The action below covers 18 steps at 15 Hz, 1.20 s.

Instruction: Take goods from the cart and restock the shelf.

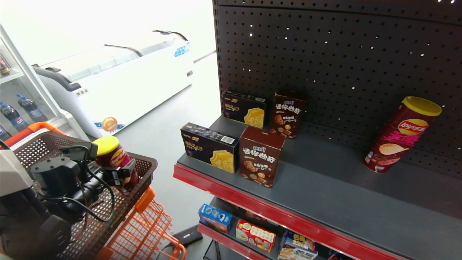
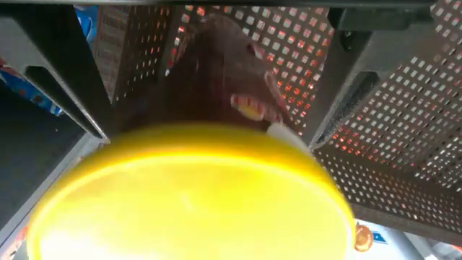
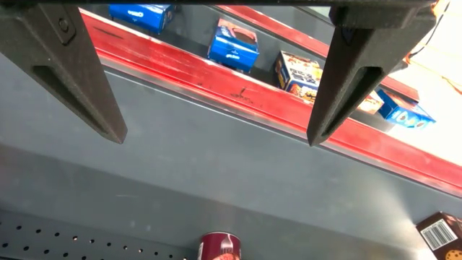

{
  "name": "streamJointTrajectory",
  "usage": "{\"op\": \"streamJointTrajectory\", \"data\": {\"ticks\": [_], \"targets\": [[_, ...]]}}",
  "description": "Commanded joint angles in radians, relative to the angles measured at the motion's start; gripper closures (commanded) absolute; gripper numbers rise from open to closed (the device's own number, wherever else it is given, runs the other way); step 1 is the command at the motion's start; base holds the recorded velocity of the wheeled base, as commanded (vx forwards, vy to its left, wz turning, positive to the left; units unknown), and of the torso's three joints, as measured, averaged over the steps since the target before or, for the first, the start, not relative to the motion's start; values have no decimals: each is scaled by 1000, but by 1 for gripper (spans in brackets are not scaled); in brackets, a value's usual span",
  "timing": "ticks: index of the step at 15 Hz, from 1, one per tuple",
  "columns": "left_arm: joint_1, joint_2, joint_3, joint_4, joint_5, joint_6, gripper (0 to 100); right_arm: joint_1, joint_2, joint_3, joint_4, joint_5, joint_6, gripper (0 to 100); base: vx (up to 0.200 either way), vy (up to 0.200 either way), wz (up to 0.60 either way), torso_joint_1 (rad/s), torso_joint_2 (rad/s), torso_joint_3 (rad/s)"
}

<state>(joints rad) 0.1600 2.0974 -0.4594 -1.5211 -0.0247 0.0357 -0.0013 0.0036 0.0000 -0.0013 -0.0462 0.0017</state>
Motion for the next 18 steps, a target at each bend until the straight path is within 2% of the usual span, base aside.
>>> {"op": "streamJointTrajectory", "data": {"ticks": [1,8,9,14,17,18], "targets": [[-2,52,-59,1,0,0,0,0,-1,0,0,0,0,0,0,0,0,0,0,0],[-2,128,-162,1,0,-2,0,0,-1,0,0,0,0,0,0,0,0,0,0,0],[-2,139,-185,-1,0,-2,100,0,-1,0,0,0,0,0,0,0,0,0,0,0],[-22,145,-255,10,-3,-4,100,0,-1,0,0,0,0,0,0,0,0,0,0,0],[-39,75,-252,15,-6,-5,100,0,-1,0,0,0,0,0,0,0,0,0,0,0],[-50,30,-248,15,-29,-5,100,-2,1,0,0,0,0,0,0,0,0,0,0,0]]}}
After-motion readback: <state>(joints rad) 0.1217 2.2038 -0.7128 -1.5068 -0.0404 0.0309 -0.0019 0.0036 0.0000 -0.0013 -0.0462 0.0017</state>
